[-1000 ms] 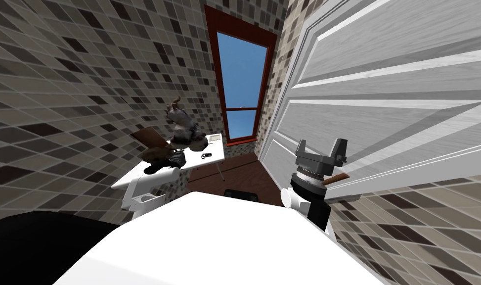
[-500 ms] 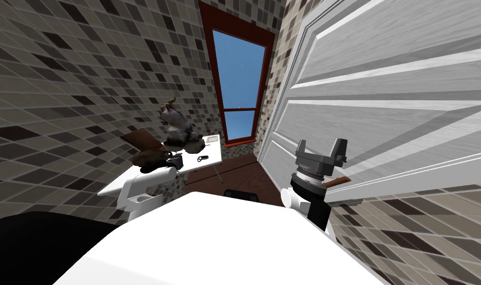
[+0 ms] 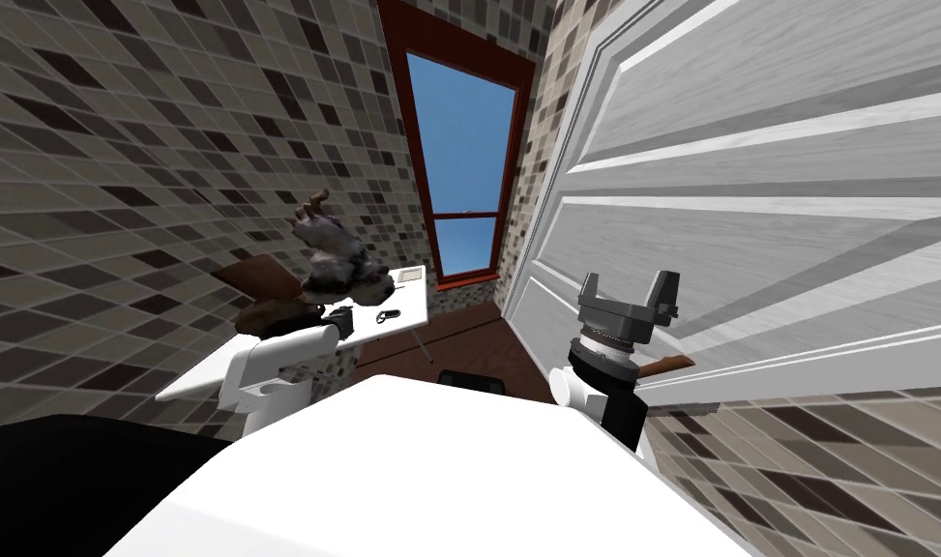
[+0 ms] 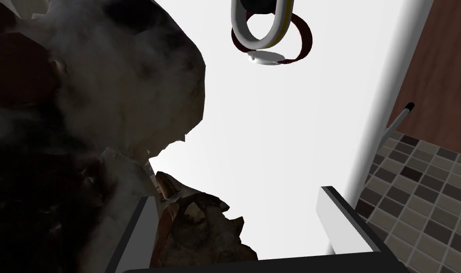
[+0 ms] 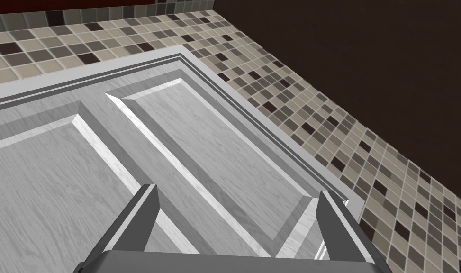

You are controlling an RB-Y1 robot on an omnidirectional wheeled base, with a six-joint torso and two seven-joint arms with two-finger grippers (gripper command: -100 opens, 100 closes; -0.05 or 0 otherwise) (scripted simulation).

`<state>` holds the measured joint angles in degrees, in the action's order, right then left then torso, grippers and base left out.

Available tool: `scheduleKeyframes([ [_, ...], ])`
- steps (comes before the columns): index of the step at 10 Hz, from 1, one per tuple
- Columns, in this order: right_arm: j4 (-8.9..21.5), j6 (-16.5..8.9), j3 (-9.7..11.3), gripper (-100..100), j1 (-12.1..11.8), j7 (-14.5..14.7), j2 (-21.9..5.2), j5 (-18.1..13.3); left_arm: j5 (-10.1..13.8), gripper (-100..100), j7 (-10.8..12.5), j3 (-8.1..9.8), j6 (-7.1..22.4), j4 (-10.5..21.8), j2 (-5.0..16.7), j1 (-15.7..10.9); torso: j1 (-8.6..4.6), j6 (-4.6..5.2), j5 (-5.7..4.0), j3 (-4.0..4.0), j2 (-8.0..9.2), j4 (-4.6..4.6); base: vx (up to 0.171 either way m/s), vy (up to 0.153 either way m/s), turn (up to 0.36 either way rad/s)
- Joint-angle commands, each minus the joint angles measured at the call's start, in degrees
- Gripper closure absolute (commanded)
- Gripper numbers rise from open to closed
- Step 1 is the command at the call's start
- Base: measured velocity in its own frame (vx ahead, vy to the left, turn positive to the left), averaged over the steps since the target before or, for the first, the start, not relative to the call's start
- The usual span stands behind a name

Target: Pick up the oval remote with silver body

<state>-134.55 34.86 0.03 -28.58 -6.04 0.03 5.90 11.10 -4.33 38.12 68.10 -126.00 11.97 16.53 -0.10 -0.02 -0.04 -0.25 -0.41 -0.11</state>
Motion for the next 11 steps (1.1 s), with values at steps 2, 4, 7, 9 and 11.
scheduleKeyframes([
  [2,0.0,0.0,0.0,0,0.0,0.0,0.0,0.0,0.7,-100,-1.1,1.44,4.5,0.4,0.1,-0.1,-0.02,0.0,0.0,0.01,0.0,0.01,0.105,-0.038,-0.013],
  [4,0.0,0.0,0.0,0,0.0,0.0,0.0,0.0,1.4,-100,-2.0,2.71,7.4,1.2,0.5,-0.5,0.08,-0.01,0.01,0.16,0.27,0.06,0.059,-0.005,-0.006],
  [7,0.0,0.0,0.0,0,0.0,0.0,0.0,0.0,2.1,-100,-2.8,3.89,11.7,1.9,0.9,-0.8,0.05,0.0,0.01,0.04,0.05,0.02,0.109,-0.023,-0.006],
  [9,0.0,0.0,0.0,0,0.0,0.0,0.0,0.0,2.8,-100,-3.7,4.98,14.7,2.7,1.4,-1.1,0.02,0.0,0.0,0.04,0.07,0.02,0.096,-0.029,-0.005],
  [11,0.0,0.0,0.0,0,0.0,0.0,0.0,0.0,3.5,-100,-4.4,5.99,17.5,3.5,1.8,-1.4,0.05,0.0,0.01,0.03,0.03,0.02,0.113,-0.019,-0.001],
])
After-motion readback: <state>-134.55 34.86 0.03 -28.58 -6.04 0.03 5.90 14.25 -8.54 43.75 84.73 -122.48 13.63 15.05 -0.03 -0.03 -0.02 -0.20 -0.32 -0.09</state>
